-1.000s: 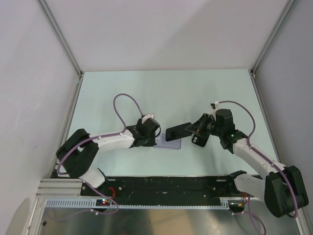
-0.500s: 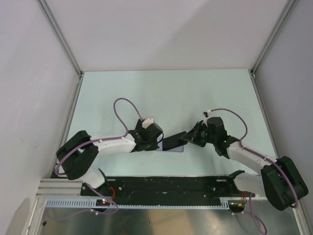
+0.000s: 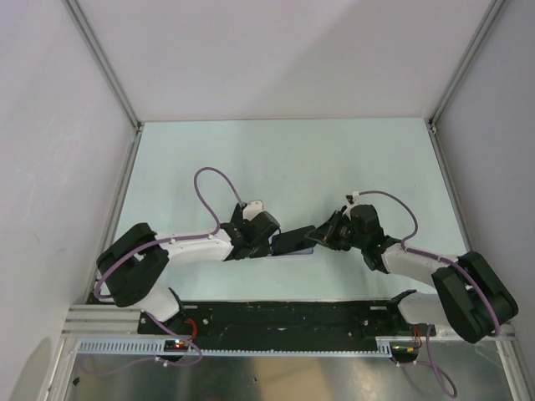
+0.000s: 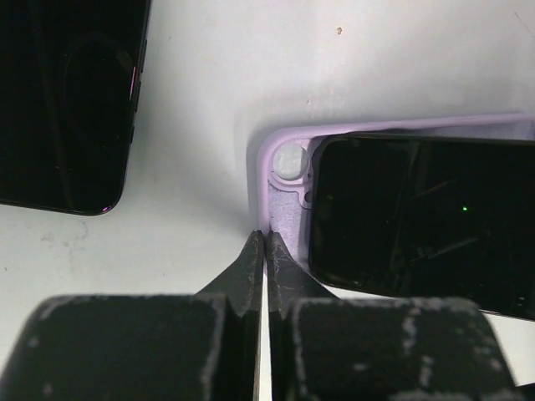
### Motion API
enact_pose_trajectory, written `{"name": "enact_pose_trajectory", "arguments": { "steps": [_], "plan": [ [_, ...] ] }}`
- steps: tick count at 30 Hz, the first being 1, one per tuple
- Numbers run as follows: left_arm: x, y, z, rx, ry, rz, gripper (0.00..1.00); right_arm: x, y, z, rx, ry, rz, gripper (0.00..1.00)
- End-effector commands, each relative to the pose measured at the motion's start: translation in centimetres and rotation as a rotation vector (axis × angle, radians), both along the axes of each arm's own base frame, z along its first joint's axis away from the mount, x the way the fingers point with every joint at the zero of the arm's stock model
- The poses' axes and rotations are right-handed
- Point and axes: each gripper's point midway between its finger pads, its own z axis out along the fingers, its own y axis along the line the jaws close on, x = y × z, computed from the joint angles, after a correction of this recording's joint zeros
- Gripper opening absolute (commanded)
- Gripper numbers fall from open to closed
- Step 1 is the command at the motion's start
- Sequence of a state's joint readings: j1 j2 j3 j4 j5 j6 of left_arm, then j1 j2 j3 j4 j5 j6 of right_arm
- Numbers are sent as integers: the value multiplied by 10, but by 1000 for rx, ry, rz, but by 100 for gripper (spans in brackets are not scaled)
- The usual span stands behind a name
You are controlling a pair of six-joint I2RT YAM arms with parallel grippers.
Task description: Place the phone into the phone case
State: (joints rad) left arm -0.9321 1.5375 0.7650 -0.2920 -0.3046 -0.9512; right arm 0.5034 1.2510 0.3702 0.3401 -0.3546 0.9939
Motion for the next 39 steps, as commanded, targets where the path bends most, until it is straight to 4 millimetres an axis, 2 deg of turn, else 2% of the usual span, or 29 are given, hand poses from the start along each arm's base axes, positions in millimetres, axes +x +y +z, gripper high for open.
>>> {"name": "enact_pose_trajectory", "arguments": {
  "steps": [1, 9, 20, 25, 29, 33, 37, 39],
  "plan": [
    [7, -15, 5, -32, -33, -10, 0, -8, 12, -10, 45, 13, 37, 0],
    [11, -19, 12, -24, -55, -58, 0, -15, 15, -25, 15, 20, 80, 0],
    [15, -25, 36, -49, -110, -120, 24, -20, 13, -42, -31, 34, 121, 0],
    [19, -14, 51, -62, -148, -97, 28, -20, 12, -47, -25, 51, 125, 0],
    [23, 4, 56, -56, -167, -41, 24, -20, 12, -50, -27, 60, 127, 0],
    [28, 18, 46, -33, -150, 11, 15, -20, 11, -50, -29, 60, 127, 0],
    [35, 20, 29, 9, -112, 27, 3, -20, 11, -51, -33, 62, 130, 0],
    [38, 17, 21, 27, -92, 25, 1, -21, 10, -51, -33, 65, 134, 0]
  ]
}}
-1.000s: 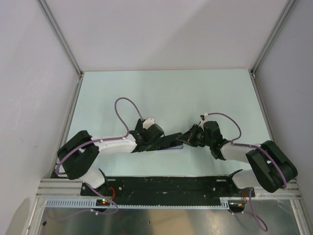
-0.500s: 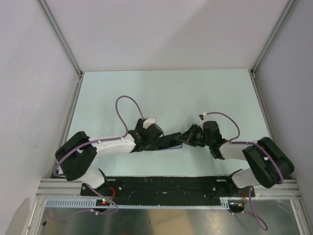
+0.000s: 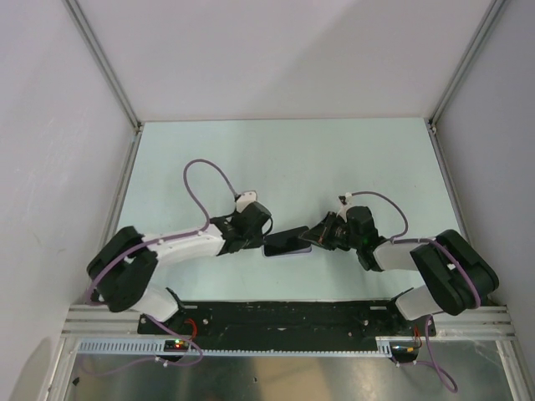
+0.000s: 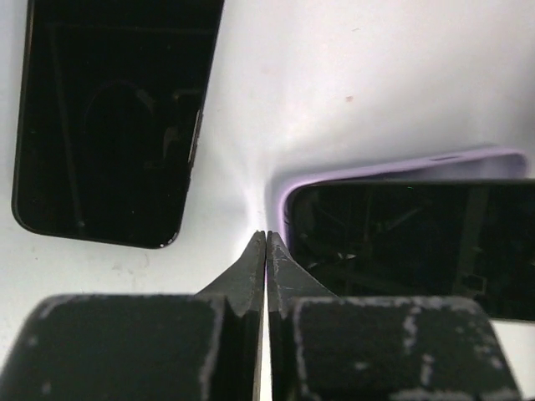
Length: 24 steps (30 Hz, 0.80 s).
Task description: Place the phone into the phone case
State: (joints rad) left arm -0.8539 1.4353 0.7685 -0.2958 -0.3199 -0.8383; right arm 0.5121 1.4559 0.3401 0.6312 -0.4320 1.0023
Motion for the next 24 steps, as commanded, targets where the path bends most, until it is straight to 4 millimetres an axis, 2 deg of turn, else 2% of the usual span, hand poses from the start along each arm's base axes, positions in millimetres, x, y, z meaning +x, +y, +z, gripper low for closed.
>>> {"name": "enact_pose_trajectory", "arguments": {
  "steps": [1, 5, 10, 24],
  "plan": [
    [13, -3, -15, 41, 15, 30, 1, -25, -8, -34, -102, 83, 68, 0],
    [15, -9, -24, 52, 41, 21, 0, -26, -12, -37, -129, 88, 73, 0],
    [20, -18, -23, 52, 39, -8, 0, -27, -16, -39, -155, 92, 74, 0],
    [30, -41, -18, 31, 29, -86, 0, -31, -4, -48, -142, 144, 119, 0]
  ]
}}
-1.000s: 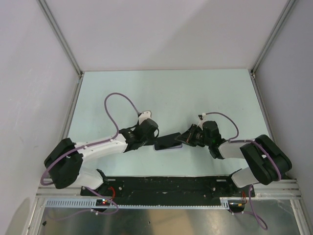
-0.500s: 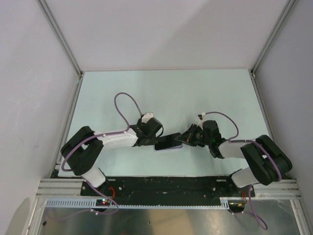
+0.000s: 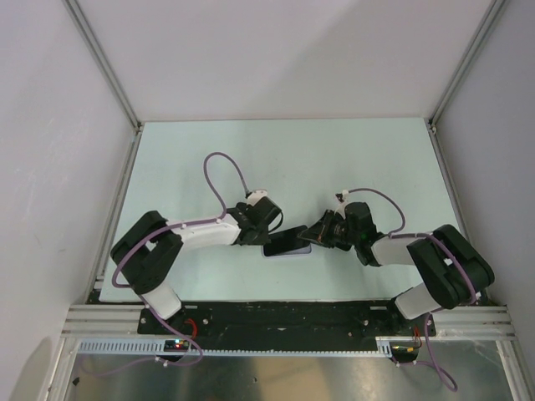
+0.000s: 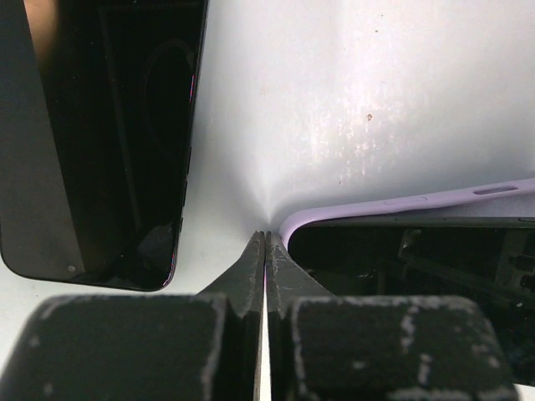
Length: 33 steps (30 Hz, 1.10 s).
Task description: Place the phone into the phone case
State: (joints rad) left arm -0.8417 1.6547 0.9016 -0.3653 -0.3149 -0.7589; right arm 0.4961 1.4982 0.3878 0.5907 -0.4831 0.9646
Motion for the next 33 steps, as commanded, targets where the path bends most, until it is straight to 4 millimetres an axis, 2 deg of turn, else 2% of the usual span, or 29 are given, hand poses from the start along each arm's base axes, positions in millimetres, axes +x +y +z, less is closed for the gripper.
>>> {"name": "enact_pose_trajectory", "arguments": {
  "steps": [1, 7, 14, 20, 25, 33],
  "plan": [
    [20, -38, 16, -131, -59, -29, 0, -35, -8, -46, -141, 131, 73, 0],
    [17, -38, 16, -146, -52, -28, 0, -40, -17, -56, -209, 145, 69, 0],
    [12, -37, 16, -151, -47, -31, 0, -38, -25, -52, -266, 143, 71, 22],
    [9, -33, 16, -148, -49, -31, 0, -36, -38, -49, -309, 145, 48, 35],
    [8, -30, 16, -146, -51, -33, 0, -32, -48, -40, -345, 119, 20, 40],
    [6, -29, 17, -147, -52, -36, 0, -29, -66, -26, -450, 90, -25, 42]
  ]
}}
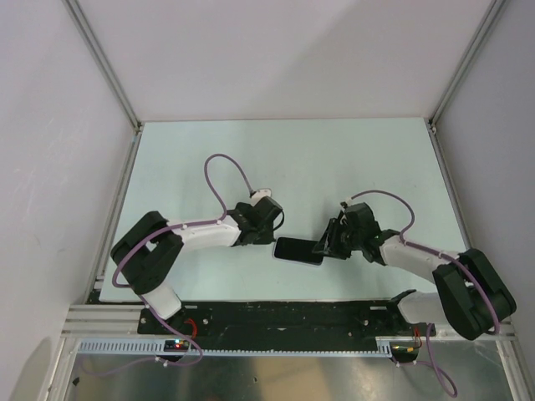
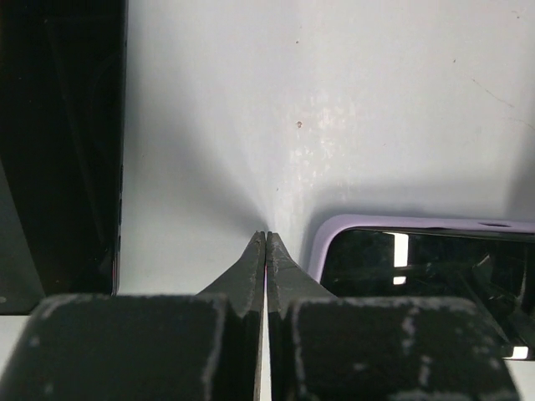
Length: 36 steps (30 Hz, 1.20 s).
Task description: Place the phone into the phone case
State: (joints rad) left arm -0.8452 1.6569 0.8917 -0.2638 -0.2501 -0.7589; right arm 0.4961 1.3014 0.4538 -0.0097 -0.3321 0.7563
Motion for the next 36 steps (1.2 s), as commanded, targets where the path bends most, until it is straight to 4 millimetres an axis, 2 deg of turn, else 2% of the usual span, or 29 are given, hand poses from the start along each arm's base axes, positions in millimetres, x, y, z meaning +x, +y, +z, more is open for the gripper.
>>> {"name": "enact_pose_trajectory", "arguments": {
  "steps": [1, 8, 19, 22, 24, 26, 36],
  "plan": [
    [2, -5, 13, -44, -35, -1, 0, 4, -19, 3, -130, -23, -24, 42],
    [0, -4, 16, -51, -39, -6, 0, 6, -21, 15, -209, -59, -19, 52],
    [-2, -3, 21, -63, -46, -9, 0, 13, -28, 48, -240, -131, -59, 57],
    [-2, -5, 23, -74, -47, -12, 0, 9, -37, 47, -273, -114, -82, 52],
    [-2, -6, 24, -80, -48, -15, 0, 4, -40, 43, -287, -93, -86, 41],
    [-3, -7, 25, -85, -48, -19, 0, 0, -40, 39, -287, -86, -86, 35],
    [-4, -12, 27, -101, -44, -32, 0, -7, -31, 24, -303, -62, -64, 31]
  ]
}}
